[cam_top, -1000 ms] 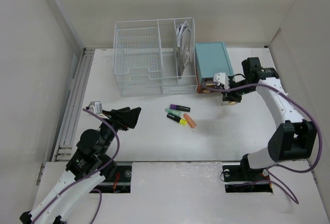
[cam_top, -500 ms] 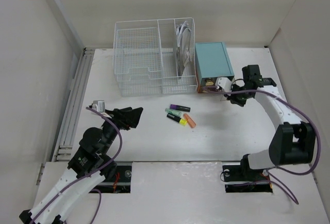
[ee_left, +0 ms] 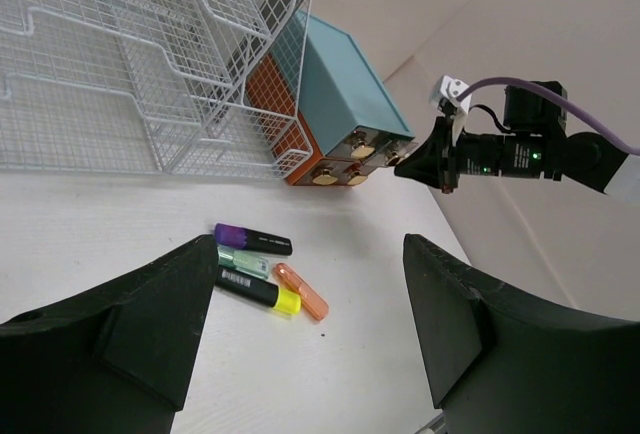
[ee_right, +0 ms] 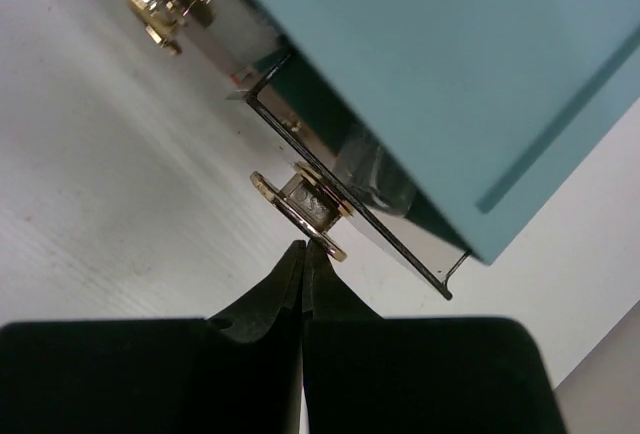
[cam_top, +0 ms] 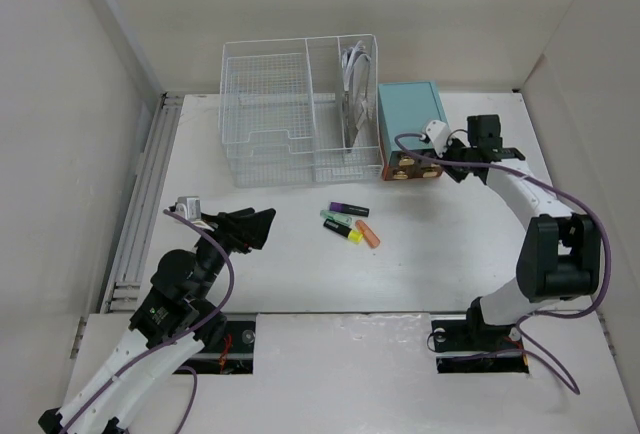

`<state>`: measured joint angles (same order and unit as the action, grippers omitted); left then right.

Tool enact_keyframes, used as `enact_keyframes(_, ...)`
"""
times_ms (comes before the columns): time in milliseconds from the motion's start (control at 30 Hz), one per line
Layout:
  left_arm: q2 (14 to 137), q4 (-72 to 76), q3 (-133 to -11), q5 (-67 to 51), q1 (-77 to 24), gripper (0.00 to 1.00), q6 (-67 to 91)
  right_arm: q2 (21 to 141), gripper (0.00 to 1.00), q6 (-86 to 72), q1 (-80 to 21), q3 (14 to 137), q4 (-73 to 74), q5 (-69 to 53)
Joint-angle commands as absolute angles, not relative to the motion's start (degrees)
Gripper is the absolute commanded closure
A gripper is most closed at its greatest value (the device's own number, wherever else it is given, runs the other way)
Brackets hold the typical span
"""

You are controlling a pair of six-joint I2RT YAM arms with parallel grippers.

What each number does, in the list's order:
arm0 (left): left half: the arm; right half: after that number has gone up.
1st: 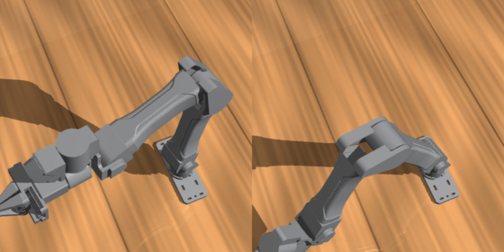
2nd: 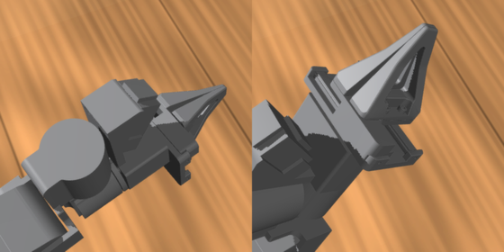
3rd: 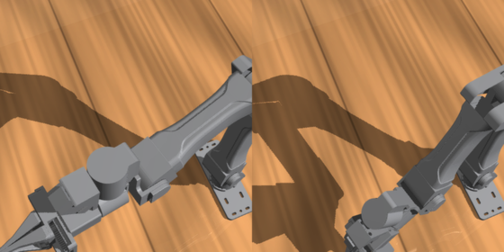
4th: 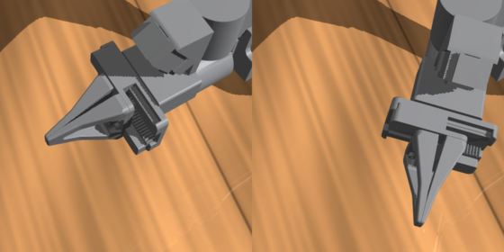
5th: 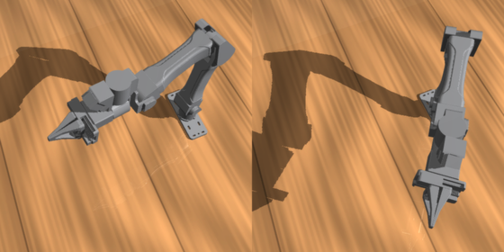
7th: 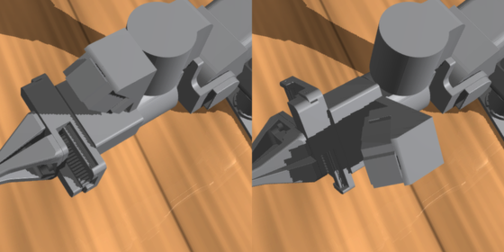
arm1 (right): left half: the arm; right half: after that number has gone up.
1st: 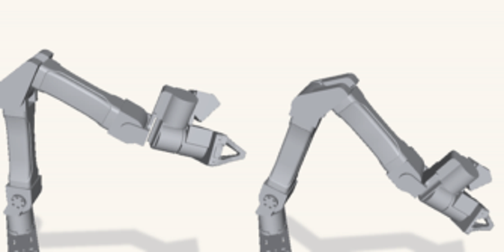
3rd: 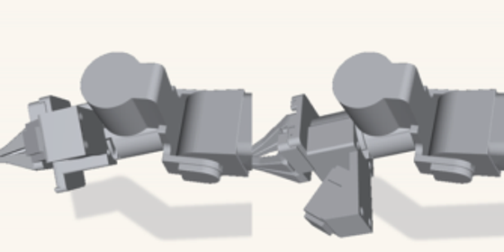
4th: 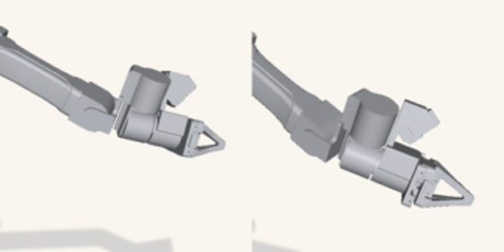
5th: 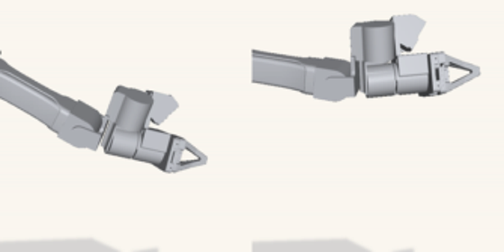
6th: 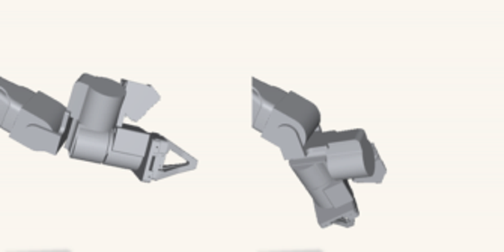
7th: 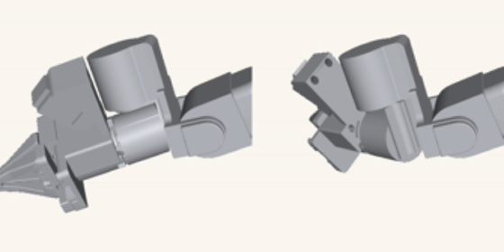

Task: Organize the desk

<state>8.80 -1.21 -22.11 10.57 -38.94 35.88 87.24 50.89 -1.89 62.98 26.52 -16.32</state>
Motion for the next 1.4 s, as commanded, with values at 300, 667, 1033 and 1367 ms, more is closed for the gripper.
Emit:
enact_keyframes(300,7.12,-0.97,-22.06,10.72,-39.29,0.29,35.86,89.47,1.0,42.8,-2.2,62.14,10.12,-13.98)
enact_keyframes(667,12.73,8.5,-17.76,5.81,-39.29,0.32,37.18,69.54,0.0,43.7,-4.75,54.51,19.98,-28.56)
enact_keyframes(1033,56.31,39.88,-25.12,-6.06,-42.71,1.0,37.88,66.02,0.98,15.66,-1.94,56.26,13.75,-32.97)
enact_keyframes(1367,92.08,64.41,-39.01,-5.37,-48.51,0.91,51.67,59.41,0.86,-2.18,4.13,59.32,9.05,-31.37)
